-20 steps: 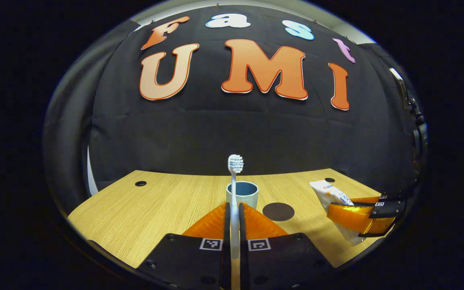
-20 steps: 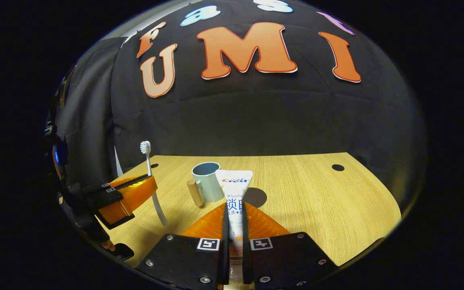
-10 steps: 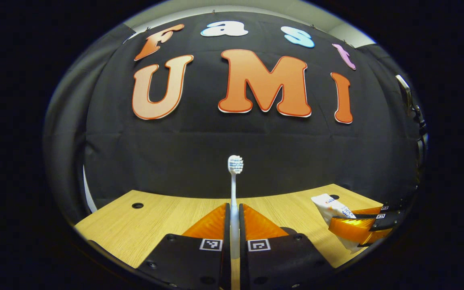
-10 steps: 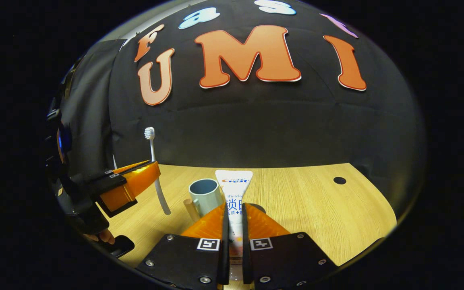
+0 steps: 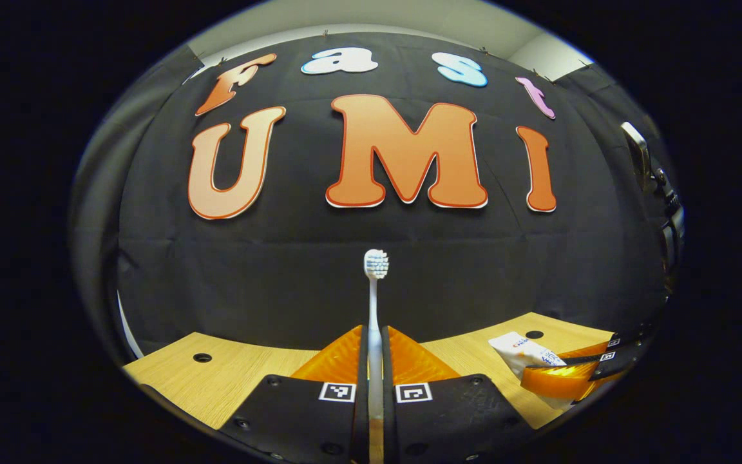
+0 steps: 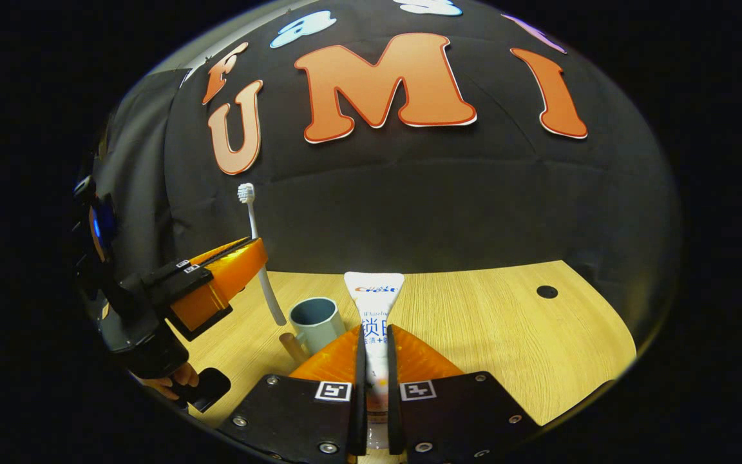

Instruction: Put the toothbrush and toothpaste on the desktop into the cup, then pick up the cup and place it on the coaster on the desktop.

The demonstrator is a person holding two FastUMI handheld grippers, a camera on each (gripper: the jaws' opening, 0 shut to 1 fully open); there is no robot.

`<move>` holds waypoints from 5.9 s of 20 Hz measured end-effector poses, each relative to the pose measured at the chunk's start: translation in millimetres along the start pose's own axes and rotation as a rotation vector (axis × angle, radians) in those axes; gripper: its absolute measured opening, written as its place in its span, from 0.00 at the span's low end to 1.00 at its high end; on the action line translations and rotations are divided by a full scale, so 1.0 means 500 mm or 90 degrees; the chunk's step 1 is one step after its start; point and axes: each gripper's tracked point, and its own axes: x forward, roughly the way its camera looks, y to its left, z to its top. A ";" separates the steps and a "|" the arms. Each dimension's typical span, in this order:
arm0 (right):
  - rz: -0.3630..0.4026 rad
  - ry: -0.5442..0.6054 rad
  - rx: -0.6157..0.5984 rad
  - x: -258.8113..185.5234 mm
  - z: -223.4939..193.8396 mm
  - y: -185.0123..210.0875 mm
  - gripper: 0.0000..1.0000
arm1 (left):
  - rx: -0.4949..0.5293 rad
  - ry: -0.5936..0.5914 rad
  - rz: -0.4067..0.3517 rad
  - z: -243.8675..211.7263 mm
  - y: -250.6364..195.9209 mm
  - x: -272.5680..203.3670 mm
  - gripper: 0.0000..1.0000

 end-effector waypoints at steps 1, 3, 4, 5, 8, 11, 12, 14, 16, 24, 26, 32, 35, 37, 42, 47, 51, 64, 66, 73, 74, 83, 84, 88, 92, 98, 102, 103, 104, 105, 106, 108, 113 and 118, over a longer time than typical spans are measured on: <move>-0.001 -0.006 -0.001 0.007 0.003 -0.005 0.13 | -0.002 -0.006 0.002 0.001 0.001 0.002 0.08; 0.002 -0.020 -0.003 0.012 0.010 -0.005 0.13 | -0.007 -0.011 0.004 0.003 -0.001 0.006 0.08; 0.001 -0.028 -0.006 0.021 0.018 -0.007 0.13 | -0.009 -0.011 0.007 0.002 0.000 0.007 0.08; 0.000 -0.035 -0.009 0.032 0.026 -0.009 0.13 | -0.010 -0.008 0.008 0.000 0.001 0.008 0.08; 0.004 -0.056 -0.013 0.052 0.046 -0.005 0.13 | -0.013 0.000 0.004 -0.007 -0.003 0.006 0.08; 0.024 -0.056 -0.018 0.072 0.048 0.013 0.13 | -0.005 0.006 -0.002 -0.014 -0.001 0.003 0.08; 0.030 -0.057 -0.018 0.076 0.049 0.018 0.13 | -0.004 0.009 -0.003 -0.016 -0.001 0.004 0.08; 0.044 -0.067 -0.016 0.083 0.059 0.032 0.13 | -0.003 0.015 -0.009 -0.022 -0.003 0.000 0.08; 0.056 -0.085 -0.026 0.090 0.074 0.042 0.13 | -0.002 0.026 -0.015 -0.029 -0.006 -0.005 0.08; 0.053 -0.151 -0.078 0.124 0.150 0.028 0.13 | -0.033 0.069 -0.023 -0.054 -0.020 -0.026 0.08; 0.061 -0.159 -0.083 0.131 0.160 0.038 0.13 | -0.042 0.082 -0.021 -0.061 -0.023 -0.032 0.08; 0.097 -0.157 -0.083 0.157 0.144 0.088 0.13 | -0.055 0.112 -0.015 -0.077 -0.024 -0.050 0.08; 0.113 -0.154 -0.075 0.173 0.136 0.106 0.13 | -0.059 0.131 -0.016 -0.087 -0.028 -0.058 0.08; 0.125 -0.150 -0.058 0.184 0.126 0.115 0.13 | -0.064 0.142 -0.023 -0.089 -0.028 -0.071 0.10; 0.142 -0.156 -0.043 0.196 0.120 0.133 0.13 | -0.083 0.157 -0.025 -0.092 -0.032 -0.090 0.43; 0.166 -0.182 -0.035 0.205 0.125 0.162 0.13 | -0.086 0.171 0.005 -0.091 -0.012 -0.105 0.89; 0.196 -0.199 -0.014 0.213 0.127 0.187 0.13 | -0.079 0.150 0.029 -0.078 0.011 -0.109 0.97; 0.233 -0.181 -0.001 0.277 0.078 0.251 0.13 | -0.072 0.149 0.082 -0.075 0.063 -0.135 0.97; 0.233 -0.171 -0.006 0.292 0.064 0.256 0.13 | -0.075 0.151 0.085 -0.077 0.066 -0.142 0.97; 0.237 -0.169 -0.012 0.312 0.052 0.259 0.13 | -0.095 0.171 0.087 -0.090 0.060 -0.156 0.97; 0.240 -0.165 -0.009 0.312 0.051 0.259 0.13 | -0.095 0.173 0.087 -0.091 0.060 -0.157 0.97; 0.294 -0.209 0.096 0.312 0.102 0.252 0.13 | -0.106 0.178 0.091 -0.096 0.062 -0.162 0.97; 0.297 -0.209 0.106 0.315 0.102 0.250 0.13 | -0.111 0.177 0.091 -0.094 0.061 -0.160 0.97; 0.295 -0.215 0.098 0.330 0.099 0.255 0.13 | -0.117 0.180 0.093 -0.099 0.061 -0.163 0.97; 0.286 -0.209 0.066 0.345 0.079 0.268 0.13 | -0.127 0.168 0.090 -0.096 0.060 -0.161 0.97; 0.255 -0.208 0.024 0.362 0.059 0.269 0.13 | -0.130 0.161 0.089 -0.091 0.061 -0.161 0.97; 0.237 -0.187 -0.004 0.363 0.039 0.261 0.15 | -0.129 0.154 0.090 -0.088 0.060 -0.156 0.97; 0.235 -0.178 -0.007 0.363 0.036 0.260 0.16 | -0.130 0.155 0.088 -0.086 0.059 -0.157 0.97; 0.238 -0.168 -0.008 0.358 0.030 0.260 0.17 | -0.130 0.158 0.085 -0.085 0.058 -0.158 0.97; 0.238 -0.159 -0.005 0.355 0.025 0.259 0.18 | -0.129 0.161 0.081 -0.084 0.057 -0.159 0.97; 0.238 -0.149 -0.006 0.352 0.019 0.257 0.19 | -0.129 0.159 0.077 -0.081 0.056 -0.159 0.97; 0.237 -0.138 -0.005 0.339 0.011 0.251 0.19 | -0.132 0.159 0.069 -0.074 0.051 -0.158 0.97; 0.239 -0.078 -0.029 0.304 -0.029 0.243 0.22 | -0.122 0.183 0.051 -0.080 0.033 -0.176 0.97; 0.235 -0.071 -0.048 0.246 -0.018 0.217 0.36 | -0.113 0.197 0.039 -0.079 0.021 -0.185 0.97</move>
